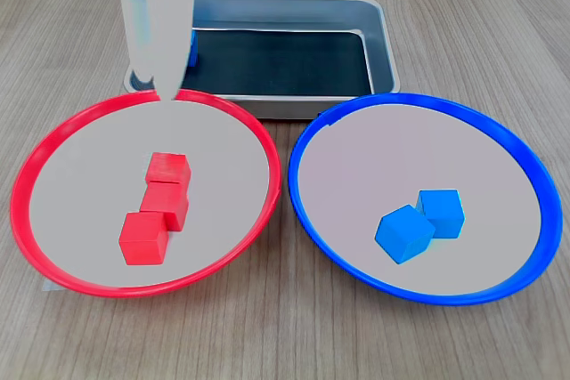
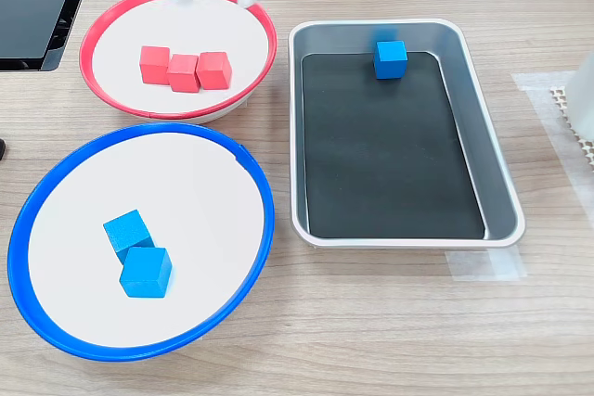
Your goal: Move six blocks from tray to matching dishes
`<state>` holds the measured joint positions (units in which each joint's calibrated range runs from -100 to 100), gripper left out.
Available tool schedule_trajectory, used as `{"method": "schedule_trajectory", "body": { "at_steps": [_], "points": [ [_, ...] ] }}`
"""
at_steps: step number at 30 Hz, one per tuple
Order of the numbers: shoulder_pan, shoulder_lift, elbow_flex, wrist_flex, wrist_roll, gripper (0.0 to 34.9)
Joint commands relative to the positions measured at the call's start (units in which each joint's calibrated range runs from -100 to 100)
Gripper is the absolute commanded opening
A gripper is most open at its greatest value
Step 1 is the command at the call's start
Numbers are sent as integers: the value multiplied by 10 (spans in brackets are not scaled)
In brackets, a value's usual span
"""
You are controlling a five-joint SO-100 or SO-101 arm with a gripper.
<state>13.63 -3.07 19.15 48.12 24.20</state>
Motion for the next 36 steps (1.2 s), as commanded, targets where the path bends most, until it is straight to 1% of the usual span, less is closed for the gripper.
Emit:
{"method": "schedule_trajectory", "body": {
  "at_steps": [1, 6, 7, 8, 9, 10, 13, 15, 21, 29, 32, 33, 34, 35, 36],
  "points": [
    [26, -129, 126, 25, 7, 5],
    [68, -260, 310, 41, 1, 4],
    [80, -277, 334, 49, 0, 7],
    [90, -290, 352, 58, 3, 18],
    [107, -304, 373, 75, 9, 65],
    [113, -309, 381, 78, 10, 83],
    [131, -334, 408, 85, 7, 159],
    [135, -337, 409, 94, -2, 194],
    [144, -313, 401, 97, -3, 188],
    [152, -251, 403, 45, 0, 165],
    [151, -231, 407, 17, 2, 147],
    [150, -226, 408, 10, 2, 137],
    [149, -222, 409, 4, 3, 118],
    [147, -220, 410, -4, 3, 54],
    [144, -219, 409, -8, 4, 4]
  ]
}}
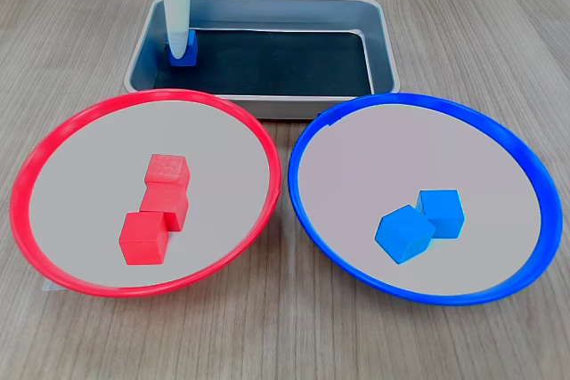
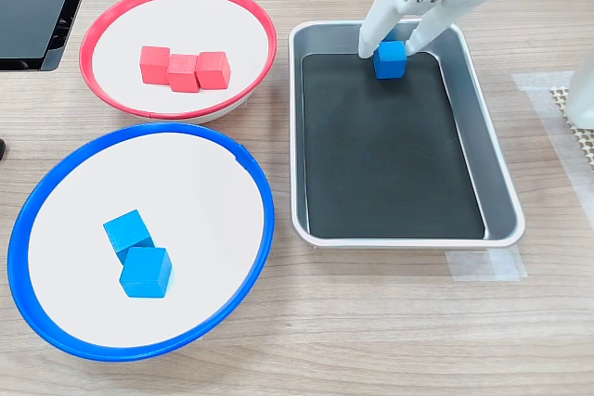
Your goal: Move six blocks from tray to matching dishes
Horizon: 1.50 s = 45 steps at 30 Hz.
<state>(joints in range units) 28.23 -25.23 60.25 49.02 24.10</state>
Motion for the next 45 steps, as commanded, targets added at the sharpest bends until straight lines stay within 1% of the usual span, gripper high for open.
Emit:
{"method": "schedule_trajectory", "body": {
  "at_steps": [1, 3, 5, 8, 11, 12, 15, 17, 19, 20, 21, 22, 23, 24, 25, 28, 29, 30, 31, 33, 36, 38, 41, 43, 45],
  "points": [
    [-4, 4, -5, -19, 5, 3],
    [-17, 4, -18, -23, 5, 2],
    [-46, 3, -50, -6, -1, 1],
    [-127, 14, -151, 43, -31, 1],
    [-221, 56, -270, 57, -72, 1],
    [-260, 84, -327, 45, -94, 1],
    [-322, 160, -430, 4, -129, 1],
    [-356, 220, -482, -31, -140, 1],
    [-385, 278, -507, -82, -135, 2],
    [-391, 291, -507, -101, -131, 10],
    [-394, 299, -501, -113, -125, 39],
    [-396, 301, -493, -121, -120, 89],
    [-396, 293, -457, -150, -109, 214],
    [-393, 283, -437, -160, -104, 237],
    [-389, 265, -415, -167, -101, 239],
    [-372, 187, -334, -178, -89, 185],
    [-366, 153, -301, -180, -85, 182],
    [-354, 93, -243, -189, -81, 164],
    [-348, 61, -212, -200, -81, 135],
    [-329, -36, -120, -237, -84, 8],
    [-307, -170, 4, -280, -106, 2],
    [-296, -256, 82, -305, -142, 2],
    [-297, -401, 214, -335, -189, 1],
    [-300, -470, 268, -330, -206, 1],
    [-296, -546, 316, -301, -221, 1]
  ]
}}
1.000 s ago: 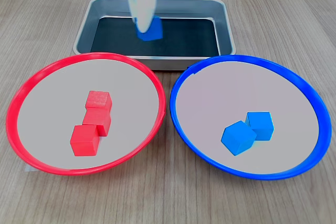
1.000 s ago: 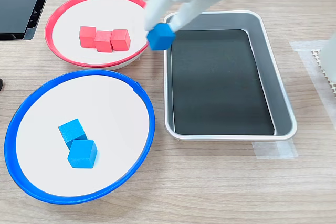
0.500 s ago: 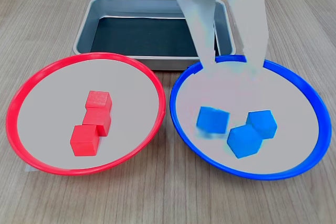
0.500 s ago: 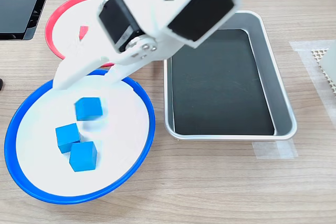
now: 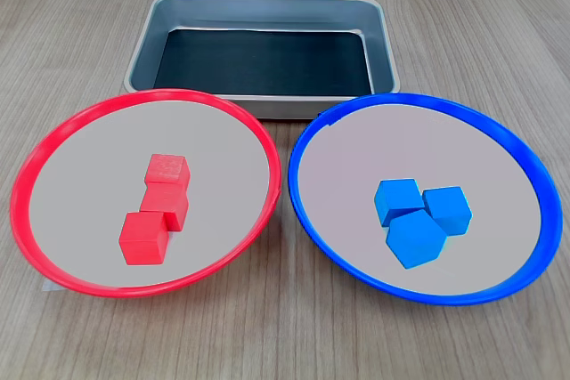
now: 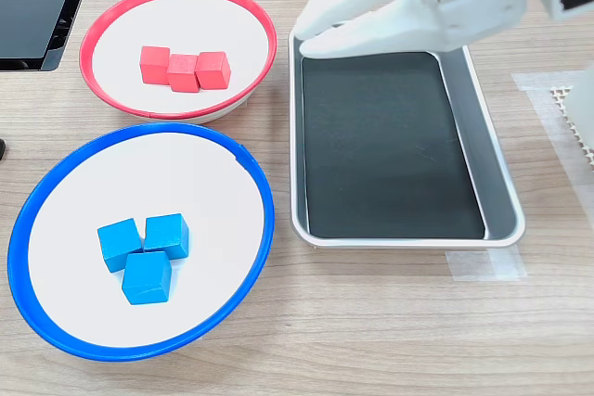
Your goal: Move six blocks from tray to matching dishes
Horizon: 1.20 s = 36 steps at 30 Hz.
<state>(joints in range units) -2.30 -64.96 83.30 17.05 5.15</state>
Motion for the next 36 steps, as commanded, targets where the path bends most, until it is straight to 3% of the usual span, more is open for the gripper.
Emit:
{"method": "schedule_trajectory", "body": {
  "at_steps": [1, 18, 36],
  "points": [
    [13, -178, 100, 40, -31, 1],
    [34, -341, 167, 298, -52, 1],
    [48, -341, 167, 304, -57, 4]
  ]
}}
